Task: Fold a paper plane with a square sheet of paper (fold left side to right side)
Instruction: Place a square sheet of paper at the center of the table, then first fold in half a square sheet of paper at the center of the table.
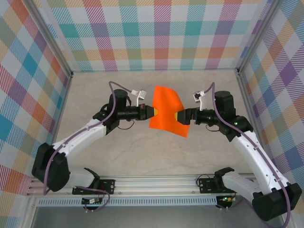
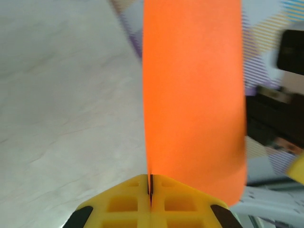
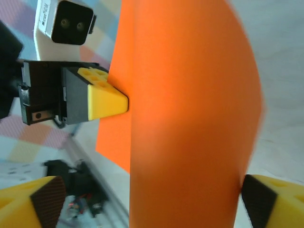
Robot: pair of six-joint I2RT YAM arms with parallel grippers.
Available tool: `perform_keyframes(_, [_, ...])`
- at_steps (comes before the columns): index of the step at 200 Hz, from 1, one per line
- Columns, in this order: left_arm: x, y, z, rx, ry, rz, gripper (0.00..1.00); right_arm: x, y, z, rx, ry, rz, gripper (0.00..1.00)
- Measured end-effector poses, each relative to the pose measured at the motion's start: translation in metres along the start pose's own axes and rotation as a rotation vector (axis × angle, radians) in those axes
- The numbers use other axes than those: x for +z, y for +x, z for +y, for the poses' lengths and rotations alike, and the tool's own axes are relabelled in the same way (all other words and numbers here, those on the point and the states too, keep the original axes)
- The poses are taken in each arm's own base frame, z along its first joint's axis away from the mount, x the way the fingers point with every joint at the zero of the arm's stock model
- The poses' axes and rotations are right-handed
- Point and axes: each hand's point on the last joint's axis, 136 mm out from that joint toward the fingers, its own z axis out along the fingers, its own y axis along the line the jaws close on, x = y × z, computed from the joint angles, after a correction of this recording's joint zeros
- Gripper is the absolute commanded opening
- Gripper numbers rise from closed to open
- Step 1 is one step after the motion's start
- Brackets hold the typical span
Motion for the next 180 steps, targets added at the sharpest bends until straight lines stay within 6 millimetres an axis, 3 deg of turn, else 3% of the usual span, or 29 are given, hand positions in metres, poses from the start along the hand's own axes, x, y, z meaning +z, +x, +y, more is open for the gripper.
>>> perform_keyframes(24, [0.009,0.002,0.065,-0.114,-0.160,0.014,0.00,0.011,0.004,-0.035,0.049,0.151,0.018,1.00])
perform_keyframes(51, [0.016,0.011,0.114,-0.160,-0.275,0.051,0.00,0.033,0.018,-0.064,0.121,0.211,0.066,0.99])
perform_keyframes(79, [0.031,0.036,0.163,-0.197,-0.385,0.159,0.00,0.074,0.038,-0.092,0.248,0.209,0.146,0.86])
perform_keyframes(98, [0.030,0.050,0.189,-0.225,-0.456,0.202,0.00,0.102,0.052,-0.107,0.319,0.211,0.202,0.74])
perform_keyframes(119, [0.025,0.053,0.201,-0.224,-0.507,0.222,0.00,0.133,0.064,-0.121,0.384,0.209,0.246,0.58])
perform_keyframes(145, [0.025,0.042,0.199,-0.193,-0.518,0.209,0.00,0.170,0.067,-0.139,0.450,0.220,0.277,0.38])
perform_keyframes(180, [0.025,0.038,0.198,-0.184,-0.521,0.201,0.00,0.205,0.059,-0.158,0.483,0.221,0.274,0.29])
